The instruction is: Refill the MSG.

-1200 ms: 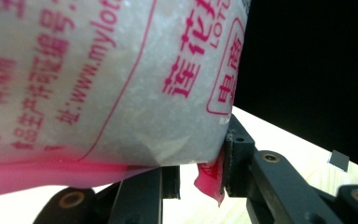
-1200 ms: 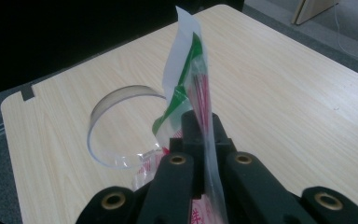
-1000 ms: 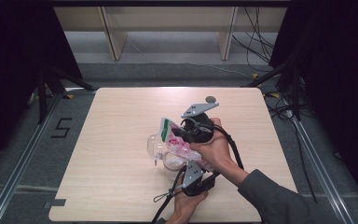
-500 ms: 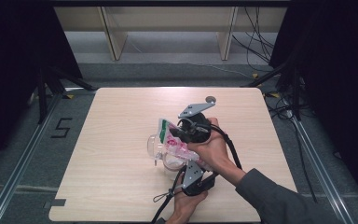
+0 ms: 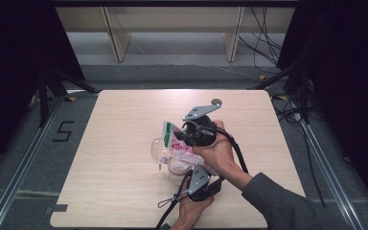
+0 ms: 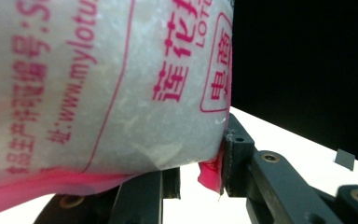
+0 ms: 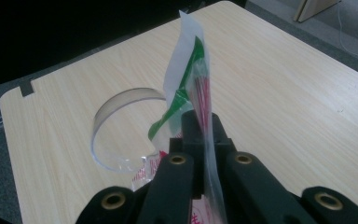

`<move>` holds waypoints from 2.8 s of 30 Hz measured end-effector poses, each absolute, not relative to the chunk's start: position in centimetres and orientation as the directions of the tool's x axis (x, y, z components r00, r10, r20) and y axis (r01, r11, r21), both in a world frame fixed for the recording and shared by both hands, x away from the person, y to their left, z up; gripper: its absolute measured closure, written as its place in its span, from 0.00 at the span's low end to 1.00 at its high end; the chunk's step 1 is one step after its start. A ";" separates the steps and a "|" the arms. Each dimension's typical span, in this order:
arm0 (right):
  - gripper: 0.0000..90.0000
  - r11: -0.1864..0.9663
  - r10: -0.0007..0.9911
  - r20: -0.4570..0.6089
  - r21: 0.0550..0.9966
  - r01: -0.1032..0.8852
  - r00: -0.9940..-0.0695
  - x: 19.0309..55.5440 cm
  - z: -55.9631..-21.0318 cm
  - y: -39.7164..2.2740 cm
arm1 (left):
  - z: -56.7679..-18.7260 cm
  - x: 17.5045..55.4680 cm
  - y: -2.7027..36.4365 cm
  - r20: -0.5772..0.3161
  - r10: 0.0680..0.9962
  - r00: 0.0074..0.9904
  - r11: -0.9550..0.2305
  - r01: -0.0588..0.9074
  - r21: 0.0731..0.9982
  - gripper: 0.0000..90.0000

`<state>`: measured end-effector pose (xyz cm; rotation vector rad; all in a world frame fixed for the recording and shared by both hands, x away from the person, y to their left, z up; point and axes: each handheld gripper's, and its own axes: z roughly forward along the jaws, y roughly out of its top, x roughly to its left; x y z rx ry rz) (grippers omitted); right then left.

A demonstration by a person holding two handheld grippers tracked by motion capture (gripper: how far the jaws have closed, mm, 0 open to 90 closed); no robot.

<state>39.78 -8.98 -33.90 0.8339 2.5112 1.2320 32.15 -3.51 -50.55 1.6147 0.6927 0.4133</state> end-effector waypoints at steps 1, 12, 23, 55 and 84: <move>1.00 0.489 0.579 0.047 0.779 0.393 -0.814 39.8 -33.9 -9.0 | -50.5 32.2 -3.5 -0.119 0.645 0.754 -0.052 0.200 0.979 0.80; 1.00 0.499 0.584 0.036 0.771 0.394 -0.811 40.0 -34.0 -8.8 | -50.7 32.4 -3.7 -0.103 0.632 0.768 -0.051 0.174 0.983 0.81; 1.00 0.529 0.581 0.013 0.754 0.389 -0.814 39.9 -34.5 -8.1 | -50.7 32.8 -3.6 -0.096 0.612 0.785 -0.060 0.168 0.984 0.81; 1.00 0.541 0.584 0.021 0.736 0.408 -0.812 40.0 -34.6 -8.1 | -50.7 32.5 -4.2 -0.172 0.562 0.809 -0.023 0.223 0.975 0.81; 1.00 0.565 0.581 0.000 0.719 0.404 -0.814 40.0 -35.0 -7.8 | -50.8 32.4 -4.4 -0.180 0.557 0.811 -0.011 0.223 0.975 0.81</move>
